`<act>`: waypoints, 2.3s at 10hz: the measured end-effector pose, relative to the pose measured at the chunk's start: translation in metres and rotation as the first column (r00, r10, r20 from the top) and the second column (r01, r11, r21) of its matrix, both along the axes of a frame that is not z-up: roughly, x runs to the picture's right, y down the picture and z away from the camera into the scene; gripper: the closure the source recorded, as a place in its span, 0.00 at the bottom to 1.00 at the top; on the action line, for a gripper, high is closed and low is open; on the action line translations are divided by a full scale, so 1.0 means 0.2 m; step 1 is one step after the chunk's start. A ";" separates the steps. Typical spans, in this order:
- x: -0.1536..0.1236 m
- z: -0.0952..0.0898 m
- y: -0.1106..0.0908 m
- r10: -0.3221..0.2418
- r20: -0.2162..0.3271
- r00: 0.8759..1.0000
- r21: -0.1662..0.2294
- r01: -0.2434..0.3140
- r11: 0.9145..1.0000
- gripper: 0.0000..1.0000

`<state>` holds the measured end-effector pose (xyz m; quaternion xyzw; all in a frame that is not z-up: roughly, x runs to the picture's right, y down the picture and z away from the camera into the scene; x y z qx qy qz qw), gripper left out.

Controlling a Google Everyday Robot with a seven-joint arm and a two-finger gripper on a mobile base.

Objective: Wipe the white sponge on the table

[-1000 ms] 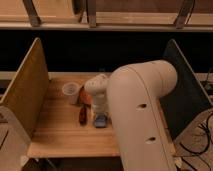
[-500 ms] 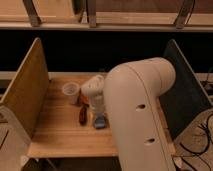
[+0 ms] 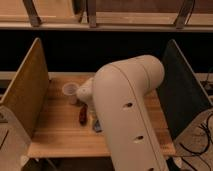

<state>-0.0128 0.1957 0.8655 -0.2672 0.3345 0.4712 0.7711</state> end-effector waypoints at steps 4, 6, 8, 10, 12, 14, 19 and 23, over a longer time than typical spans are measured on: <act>-0.05 0.10 -0.18 -0.077 -0.047 0.996 0.081 0.081 0.993 1.00; -0.12 0.16 -0.22 -0.099 -0.040 0.994 0.099 0.102 0.990 1.00; -0.18 0.18 -0.18 -0.100 -0.013 0.995 0.090 0.101 0.991 1.00; -0.26 0.13 -0.11 -0.081 0.040 0.996 0.063 0.078 0.995 1.00; -0.24 0.03 -0.01 -0.081 0.066 0.994 0.024 0.080 0.997 1.00; -0.11 -0.06 0.05 -0.087 0.042 0.995 0.000 0.087 0.996 1.00; 0.17 0.01 0.01 -0.042 -0.083 0.996 0.003 0.042 0.999 1.00; 0.01 0.18 -0.26 -0.083 -0.040 0.996 0.121 0.087 0.989 1.00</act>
